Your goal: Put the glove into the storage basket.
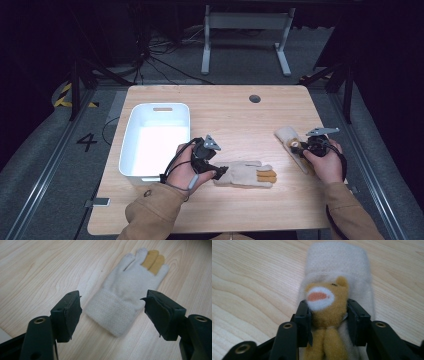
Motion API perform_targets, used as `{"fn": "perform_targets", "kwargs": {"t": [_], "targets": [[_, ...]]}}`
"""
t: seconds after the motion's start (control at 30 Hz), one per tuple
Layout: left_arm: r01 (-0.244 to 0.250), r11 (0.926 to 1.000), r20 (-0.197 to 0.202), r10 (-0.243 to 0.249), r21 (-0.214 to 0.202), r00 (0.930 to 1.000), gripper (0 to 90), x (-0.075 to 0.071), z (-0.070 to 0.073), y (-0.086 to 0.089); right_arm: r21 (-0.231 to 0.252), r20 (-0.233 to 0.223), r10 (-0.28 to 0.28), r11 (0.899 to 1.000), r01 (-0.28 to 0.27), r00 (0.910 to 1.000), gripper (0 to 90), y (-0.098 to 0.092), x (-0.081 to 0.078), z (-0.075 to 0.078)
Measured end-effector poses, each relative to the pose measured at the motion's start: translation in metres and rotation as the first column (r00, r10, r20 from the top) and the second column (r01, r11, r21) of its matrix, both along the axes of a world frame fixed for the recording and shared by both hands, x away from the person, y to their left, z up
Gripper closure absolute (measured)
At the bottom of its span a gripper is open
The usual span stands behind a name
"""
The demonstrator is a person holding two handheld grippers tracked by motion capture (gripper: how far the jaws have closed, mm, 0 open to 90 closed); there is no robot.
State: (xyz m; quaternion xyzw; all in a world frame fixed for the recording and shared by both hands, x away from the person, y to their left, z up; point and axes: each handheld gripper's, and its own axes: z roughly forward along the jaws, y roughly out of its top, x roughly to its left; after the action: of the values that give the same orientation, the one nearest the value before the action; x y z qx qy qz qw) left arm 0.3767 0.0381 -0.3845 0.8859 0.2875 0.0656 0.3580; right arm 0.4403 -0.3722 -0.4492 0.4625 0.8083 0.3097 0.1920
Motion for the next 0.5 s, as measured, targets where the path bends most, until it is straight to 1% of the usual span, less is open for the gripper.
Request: {"fn": "perform_targets", "kwargs": {"t": [0.1,0.13,0.2,0.23,0.37,0.4,0.43,0.5], "targets": [[-0.004,1.0000,0.002,0.004,-0.004,1.0000,30.3,0.000,0.001,0.001,0.000,-0.002,-0.001,1.000,0.001,1.0000,63.6,0.000,0.000,0.001],[-0.004,1.0000,0.002,0.004,-0.003,1.0000,30.3,0.000,0.001,0.001,0.009,0.000,-0.005,1.000,0.005,1.0000,64.2,-0.001,-0.001,0.002],[-0.005,1.0000,0.004,0.005,-0.002,1.0000,30.3,0.000,0.001,0.002,0.010,0.004,-0.006,1.000,0.006,1.0000,64.3,-0.001,-0.001,0.002],[-0.003,1.0000,0.002,0.003,0.001,1.0000,30.3,0.000,0.002,0.002,0.019,0.007,-0.007,1.000,0.007,0.9999,64.4,-0.001,-0.002,0.005],[-0.005,1.0000,0.004,0.005,-0.003,1.0000,30.3,0.000,0.002,0.002,0.024,0.020,0.002,1.000,-0.003,0.9998,64.4,-0.001,-0.004,0.010],[-0.004,1.0000,0.005,0.004,-0.005,1.0000,30.3,0.000,0.002,0.002,0.020,0.018,0.006,1.000,-0.006,0.9998,64.4,0.000,-0.005,0.012],[-0.008,1.0000,0.006,0.008,-0.004,1.0000,30.3,0.000,0.003,0.003,0.013,0.029,0.011,1.000,-0.012,0.9995,64.4,0.001,-0.007,0.018],[-0.011,0.9999,0.009,0.011,-0.005,0.9999,30.2,0.000,0.004,0.004,0.009,0.031,0.017,1.000,-0.018,0.9994,64.4,0.001,-0.008,0.020]]}}
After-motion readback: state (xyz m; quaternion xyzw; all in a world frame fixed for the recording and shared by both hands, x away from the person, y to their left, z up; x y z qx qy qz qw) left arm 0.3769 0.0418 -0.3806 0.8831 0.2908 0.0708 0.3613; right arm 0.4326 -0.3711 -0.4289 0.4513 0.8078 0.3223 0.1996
